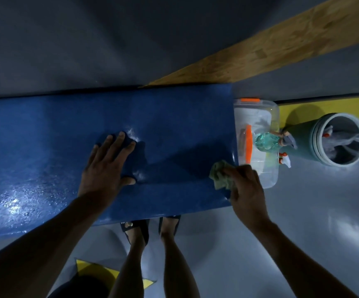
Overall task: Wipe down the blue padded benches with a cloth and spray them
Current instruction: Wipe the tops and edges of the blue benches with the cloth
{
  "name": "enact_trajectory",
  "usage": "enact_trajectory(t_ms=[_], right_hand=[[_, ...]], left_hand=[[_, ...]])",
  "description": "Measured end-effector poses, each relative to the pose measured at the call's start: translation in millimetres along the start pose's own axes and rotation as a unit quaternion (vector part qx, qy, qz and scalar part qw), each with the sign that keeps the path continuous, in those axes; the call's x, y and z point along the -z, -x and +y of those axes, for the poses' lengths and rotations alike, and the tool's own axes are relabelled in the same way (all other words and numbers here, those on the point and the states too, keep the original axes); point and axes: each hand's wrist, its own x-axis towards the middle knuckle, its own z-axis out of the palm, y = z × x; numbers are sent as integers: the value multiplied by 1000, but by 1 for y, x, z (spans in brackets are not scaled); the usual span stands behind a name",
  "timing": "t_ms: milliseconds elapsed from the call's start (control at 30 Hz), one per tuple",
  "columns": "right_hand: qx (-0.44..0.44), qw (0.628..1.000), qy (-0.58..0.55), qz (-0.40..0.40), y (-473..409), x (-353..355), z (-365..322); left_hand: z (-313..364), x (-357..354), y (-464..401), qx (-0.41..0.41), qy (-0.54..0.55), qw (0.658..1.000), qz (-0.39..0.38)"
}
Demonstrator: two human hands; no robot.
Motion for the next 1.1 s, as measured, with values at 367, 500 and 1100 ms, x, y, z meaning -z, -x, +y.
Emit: enact_trajectory(t_ms=[367,500,1100], right_hand=[[-13,996,26,82,-95,-3,-1],[-93,993,12,73,10,-18,1],[-101,994,-12,36,49,-100,-186]], left_hand=[[2,2,0,7,-3,1000,-9],[0,2,0,9,-8,1000,-15],[-12,3,2,-38,19,998,-35]])
